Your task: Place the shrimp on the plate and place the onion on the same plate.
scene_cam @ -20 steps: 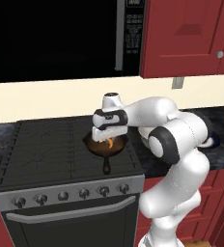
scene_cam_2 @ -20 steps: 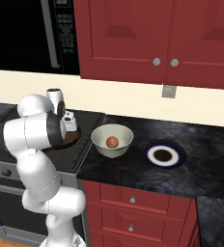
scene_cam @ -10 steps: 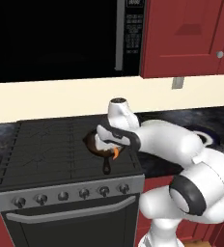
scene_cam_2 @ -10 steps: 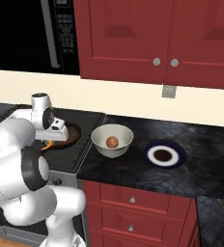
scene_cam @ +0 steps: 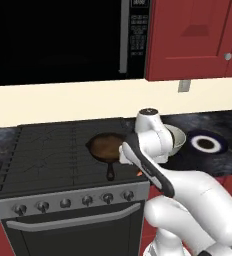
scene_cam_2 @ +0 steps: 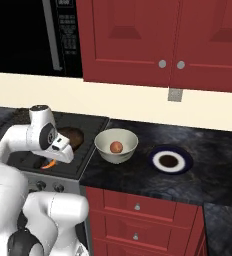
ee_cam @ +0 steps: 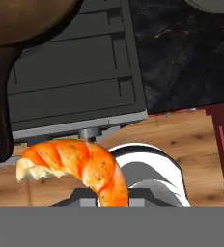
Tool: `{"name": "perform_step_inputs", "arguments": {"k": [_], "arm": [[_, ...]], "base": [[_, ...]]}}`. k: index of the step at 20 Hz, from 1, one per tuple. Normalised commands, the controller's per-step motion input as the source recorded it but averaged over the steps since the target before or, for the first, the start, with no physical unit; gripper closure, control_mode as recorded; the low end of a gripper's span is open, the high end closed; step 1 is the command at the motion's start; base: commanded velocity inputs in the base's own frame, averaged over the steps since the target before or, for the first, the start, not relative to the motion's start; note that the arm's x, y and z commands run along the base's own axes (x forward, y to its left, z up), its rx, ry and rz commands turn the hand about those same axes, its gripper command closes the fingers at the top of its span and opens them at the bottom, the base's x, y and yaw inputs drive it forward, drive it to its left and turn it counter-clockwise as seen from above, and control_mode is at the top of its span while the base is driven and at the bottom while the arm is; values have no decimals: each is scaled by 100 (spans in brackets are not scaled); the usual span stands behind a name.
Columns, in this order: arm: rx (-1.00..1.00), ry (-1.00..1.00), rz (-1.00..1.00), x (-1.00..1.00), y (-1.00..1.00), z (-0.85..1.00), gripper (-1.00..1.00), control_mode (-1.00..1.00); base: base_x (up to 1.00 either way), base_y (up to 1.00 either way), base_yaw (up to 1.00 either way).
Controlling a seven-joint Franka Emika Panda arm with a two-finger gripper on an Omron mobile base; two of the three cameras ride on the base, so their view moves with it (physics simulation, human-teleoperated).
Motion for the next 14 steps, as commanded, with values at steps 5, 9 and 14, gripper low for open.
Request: {"name": "perform_step_inputs", "arguments": {"k": [5, 9, 14], "arm": [[0, 5, -27, -47, -87, 41, 100, -100], [0, 0, -18, -46, -82, 33, 100, -100], [0, -10, -3, -31, -88, 27, 100, -100]], "base": [[0, 0, 0], [0, 0, 0], [0, 0, 0]]}}
